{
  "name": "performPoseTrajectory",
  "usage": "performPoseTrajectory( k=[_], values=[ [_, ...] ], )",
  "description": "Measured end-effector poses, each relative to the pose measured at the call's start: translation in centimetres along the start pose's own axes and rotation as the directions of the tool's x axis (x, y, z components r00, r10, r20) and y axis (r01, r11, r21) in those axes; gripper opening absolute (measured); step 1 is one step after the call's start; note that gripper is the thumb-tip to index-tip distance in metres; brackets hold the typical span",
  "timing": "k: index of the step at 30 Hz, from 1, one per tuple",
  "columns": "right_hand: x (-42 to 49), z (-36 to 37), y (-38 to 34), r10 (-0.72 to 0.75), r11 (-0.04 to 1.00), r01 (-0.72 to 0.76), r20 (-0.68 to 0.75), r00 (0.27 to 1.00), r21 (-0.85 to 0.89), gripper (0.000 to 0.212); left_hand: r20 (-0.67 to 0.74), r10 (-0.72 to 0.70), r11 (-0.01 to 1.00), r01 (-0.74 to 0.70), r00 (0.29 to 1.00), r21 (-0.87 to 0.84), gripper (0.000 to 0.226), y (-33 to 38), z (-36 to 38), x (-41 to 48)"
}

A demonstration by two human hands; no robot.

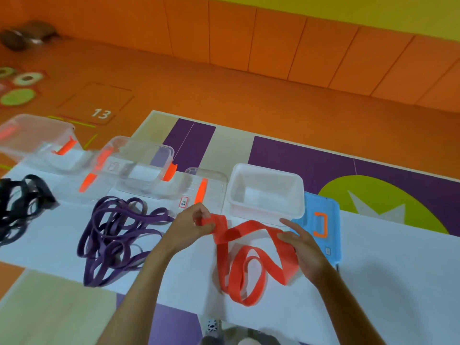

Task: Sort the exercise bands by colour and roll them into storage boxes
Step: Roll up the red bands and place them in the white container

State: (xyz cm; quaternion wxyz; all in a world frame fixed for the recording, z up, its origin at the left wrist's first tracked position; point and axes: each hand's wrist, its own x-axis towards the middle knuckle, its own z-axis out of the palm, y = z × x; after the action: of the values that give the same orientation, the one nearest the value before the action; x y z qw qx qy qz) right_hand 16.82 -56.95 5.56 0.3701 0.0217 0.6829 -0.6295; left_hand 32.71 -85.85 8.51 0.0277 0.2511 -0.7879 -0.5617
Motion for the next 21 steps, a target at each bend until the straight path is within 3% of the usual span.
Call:
performPoseTrajectory(
  k=[4,7,11,15,17,21],
  values=[
    [-0.9,0.6,-1.7,-0.172,0.974,0.168,-0.016,0.985,-0.155,0.042,0.238,0.026,0.990,-0.058,0.971,0.126,0.021,-1.9,0.4,-0.3],
    [-2.1,0.8,-3.5,-0.288,0.943,0.280,-0.022,0.957,-0.182,0.042,0.238,0.072,0.971,-0.123,0.969,0.207,0.020,-2.0,1.2,-1.0],
    [-4.6,0.8,-6.4,-0.378,0.922,0.375,-0.011,0.926,-0.095,0.041,0.074,0.164,0.901,-0.180,0.984,0.394,0.017,-1.1,2.7,-2.3],
    [-7.5,1.2,-7.6,-0.410,0.911,0.411,0.028,0.912,-0.029,0.045,-0.008,0.203,0.879,-0.179,0.979,0.441,0.021,0.6,5.5,-3.4],
    [-9.4,1.7,-7.2,-0.418,0.908,0.418,0.066,0.906,0.014,0.053,-0.117,0.245,0.904,-0.183,0.962,0.386,0.022,2.3,7.1,-4.5],
    [-13.3,2.2,-5.3,-0.419,0.908,0.414,0.167,0.892,0.066,0.057,-0.269,0.305,0.952,-0.287,0.914,0.104,0.013,5.1,9.9,-7.9]
  ],
)
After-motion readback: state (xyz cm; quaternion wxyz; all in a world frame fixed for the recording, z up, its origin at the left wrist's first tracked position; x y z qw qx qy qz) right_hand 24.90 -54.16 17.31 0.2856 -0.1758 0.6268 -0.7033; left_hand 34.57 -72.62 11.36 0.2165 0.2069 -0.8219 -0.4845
